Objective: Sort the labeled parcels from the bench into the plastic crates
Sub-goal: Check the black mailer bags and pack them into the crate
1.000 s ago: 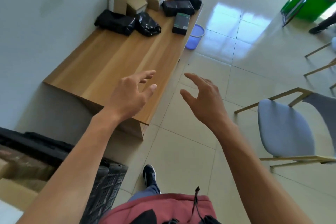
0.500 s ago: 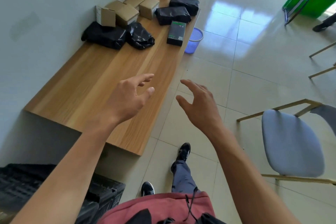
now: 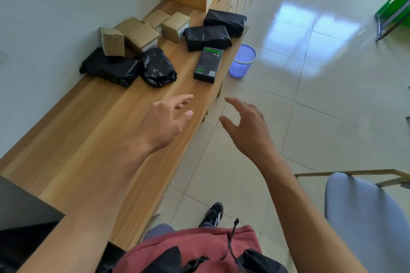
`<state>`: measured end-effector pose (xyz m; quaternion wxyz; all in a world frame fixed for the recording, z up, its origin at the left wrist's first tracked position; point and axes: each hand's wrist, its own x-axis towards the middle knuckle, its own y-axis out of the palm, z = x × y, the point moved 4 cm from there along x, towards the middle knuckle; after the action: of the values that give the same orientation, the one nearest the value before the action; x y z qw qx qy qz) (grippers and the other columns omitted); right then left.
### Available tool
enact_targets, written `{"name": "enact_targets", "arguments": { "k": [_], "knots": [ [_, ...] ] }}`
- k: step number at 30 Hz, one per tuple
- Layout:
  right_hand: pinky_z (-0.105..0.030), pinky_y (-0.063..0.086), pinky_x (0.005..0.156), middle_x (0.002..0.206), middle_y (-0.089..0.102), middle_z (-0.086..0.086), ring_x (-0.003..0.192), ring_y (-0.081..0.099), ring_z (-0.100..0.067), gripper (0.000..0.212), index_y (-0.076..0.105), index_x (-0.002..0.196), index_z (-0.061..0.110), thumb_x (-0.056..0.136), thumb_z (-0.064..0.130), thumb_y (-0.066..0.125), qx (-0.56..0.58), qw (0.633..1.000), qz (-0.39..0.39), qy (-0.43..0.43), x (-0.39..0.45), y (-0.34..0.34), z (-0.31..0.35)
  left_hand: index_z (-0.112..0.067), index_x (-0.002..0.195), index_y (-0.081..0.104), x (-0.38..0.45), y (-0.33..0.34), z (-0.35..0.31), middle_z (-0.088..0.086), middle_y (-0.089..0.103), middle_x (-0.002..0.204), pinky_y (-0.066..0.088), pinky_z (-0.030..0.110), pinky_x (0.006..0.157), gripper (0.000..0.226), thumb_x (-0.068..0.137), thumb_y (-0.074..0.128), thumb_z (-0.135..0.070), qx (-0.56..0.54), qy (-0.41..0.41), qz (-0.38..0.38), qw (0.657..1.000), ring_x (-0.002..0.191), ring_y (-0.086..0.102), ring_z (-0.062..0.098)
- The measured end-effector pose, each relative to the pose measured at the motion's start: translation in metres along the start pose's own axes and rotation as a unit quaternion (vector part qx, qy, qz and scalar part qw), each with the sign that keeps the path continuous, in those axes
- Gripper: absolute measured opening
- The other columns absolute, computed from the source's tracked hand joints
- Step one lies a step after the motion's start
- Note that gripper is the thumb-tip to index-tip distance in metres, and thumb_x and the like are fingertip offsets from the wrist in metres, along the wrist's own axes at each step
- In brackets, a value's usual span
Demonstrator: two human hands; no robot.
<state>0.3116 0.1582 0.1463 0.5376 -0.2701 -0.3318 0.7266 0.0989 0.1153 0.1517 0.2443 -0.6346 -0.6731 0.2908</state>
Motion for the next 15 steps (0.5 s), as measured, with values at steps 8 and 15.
{"name": "enact_targets", "arguments": {
  "k": [8,15],
  "knots": [
    [-0.026,0.032,0.109,0.150,0.056,0.006,0.141,0.043,-0.017,0.051,0.053,0.149,0.026,0.100,0.029,0.066,-0.008,1.000,0.019,-0.003,0.088,-0.024,-0.038,-0.026,0.148,0.054,0.088,0.021,-0.012,-0.008,0.064,0.140,0.049,0.032,0.102,0.046,0.103,0.060,-0.032,0.001,-0.018,-0.012,1.000,0.123,0.058,0.006],
    [-0.028,0.033,0.109,0.149,0.057,0.005,0.139,0.044,-0.018,0.051,0.054,0.149,0.025,0.100,0.028,0.067,-0.021,0.998,0.048,-0.019,0.189,-0.015,-0.045,-0.029,0.147,0.057,0.175,0.028,0.018,-0.013,0.066,0.133,0.052,0.038,0.103,0.045,0.102,0.061,-0.032,-0.030,-0.056,-0.033,0.997,0.120,0.060,0.004]
  ]
}}
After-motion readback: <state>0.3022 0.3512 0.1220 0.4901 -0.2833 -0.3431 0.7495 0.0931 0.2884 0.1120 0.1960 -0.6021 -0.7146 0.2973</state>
